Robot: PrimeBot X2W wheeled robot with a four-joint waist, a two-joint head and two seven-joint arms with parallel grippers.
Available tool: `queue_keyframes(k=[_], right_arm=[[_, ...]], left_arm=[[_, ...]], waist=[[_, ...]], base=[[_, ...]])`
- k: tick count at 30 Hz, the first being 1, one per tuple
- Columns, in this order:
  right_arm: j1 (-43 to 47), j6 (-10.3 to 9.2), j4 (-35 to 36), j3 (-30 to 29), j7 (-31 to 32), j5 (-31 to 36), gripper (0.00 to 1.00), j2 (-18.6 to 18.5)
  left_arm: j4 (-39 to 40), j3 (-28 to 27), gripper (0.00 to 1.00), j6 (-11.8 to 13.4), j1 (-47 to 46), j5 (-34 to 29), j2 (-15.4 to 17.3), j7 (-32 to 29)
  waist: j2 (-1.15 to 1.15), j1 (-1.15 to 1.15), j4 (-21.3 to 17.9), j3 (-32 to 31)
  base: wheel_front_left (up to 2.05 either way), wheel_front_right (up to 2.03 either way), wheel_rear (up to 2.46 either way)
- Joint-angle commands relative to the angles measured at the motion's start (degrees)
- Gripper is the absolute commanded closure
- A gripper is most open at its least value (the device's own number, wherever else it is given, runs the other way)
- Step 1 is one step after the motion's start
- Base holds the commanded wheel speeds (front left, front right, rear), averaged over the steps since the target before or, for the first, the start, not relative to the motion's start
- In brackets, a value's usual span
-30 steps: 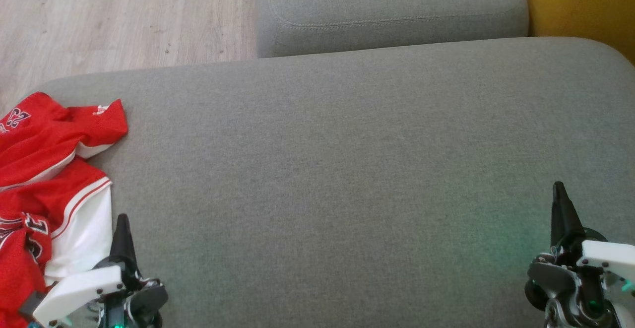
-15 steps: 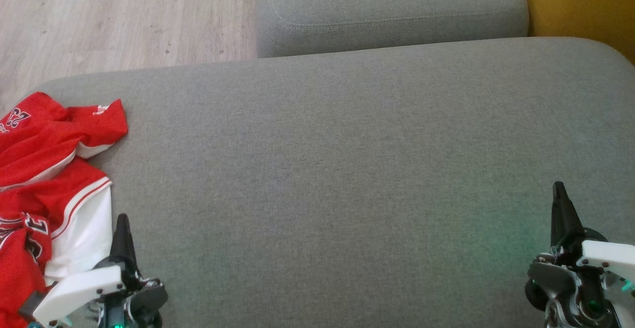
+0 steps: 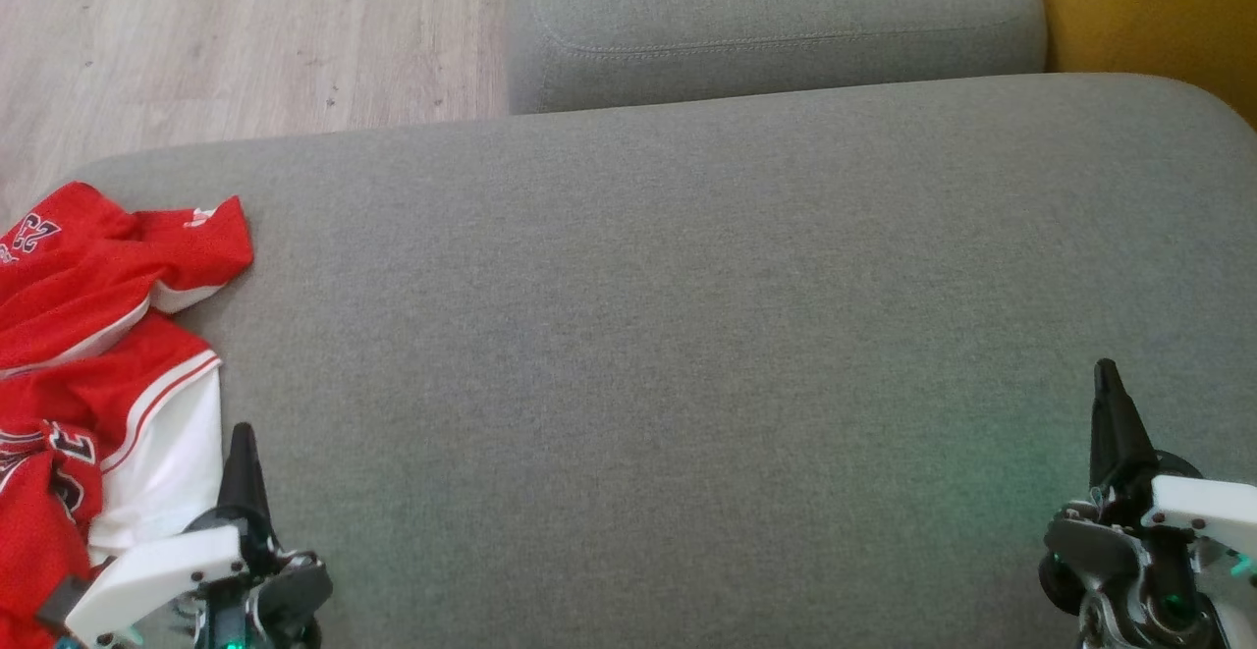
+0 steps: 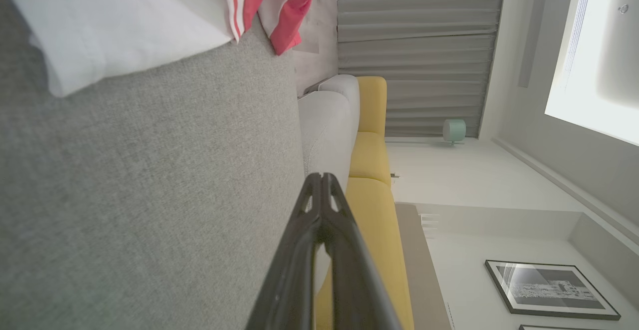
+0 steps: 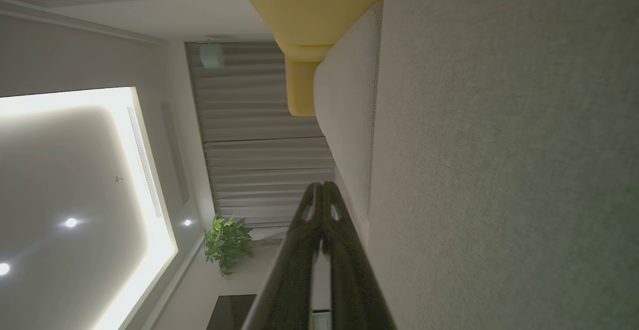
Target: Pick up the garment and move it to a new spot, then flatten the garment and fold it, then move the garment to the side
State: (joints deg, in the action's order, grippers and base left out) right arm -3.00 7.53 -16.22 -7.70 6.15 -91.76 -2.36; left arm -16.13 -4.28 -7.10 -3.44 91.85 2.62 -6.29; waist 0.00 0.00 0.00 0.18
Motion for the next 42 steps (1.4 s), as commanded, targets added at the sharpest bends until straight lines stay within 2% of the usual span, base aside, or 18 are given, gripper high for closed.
queue_keyframes(k=[1,42], right_arm=[[-3.19,-0.04,2.2,1.2,0.32,-0.42,1.0,-0.52],[-3.19,-0.04,2.2,1.2,0.32,-0.42,1.0,-0.52]], left_arm=[[2.11,-2.22,1.0,-0.39,-2.75,0.34,0.26,-0.18],[2.11,-2.22,1.0,-0.39,-2.75,0.34,0.26,-0.18]], waist=[[0.0,0.0,0.0,0.0],[0.0,0.0,0.0,0.0]], base=[[0.0,0.0,0.0],[0.0,0.0,0.0]])
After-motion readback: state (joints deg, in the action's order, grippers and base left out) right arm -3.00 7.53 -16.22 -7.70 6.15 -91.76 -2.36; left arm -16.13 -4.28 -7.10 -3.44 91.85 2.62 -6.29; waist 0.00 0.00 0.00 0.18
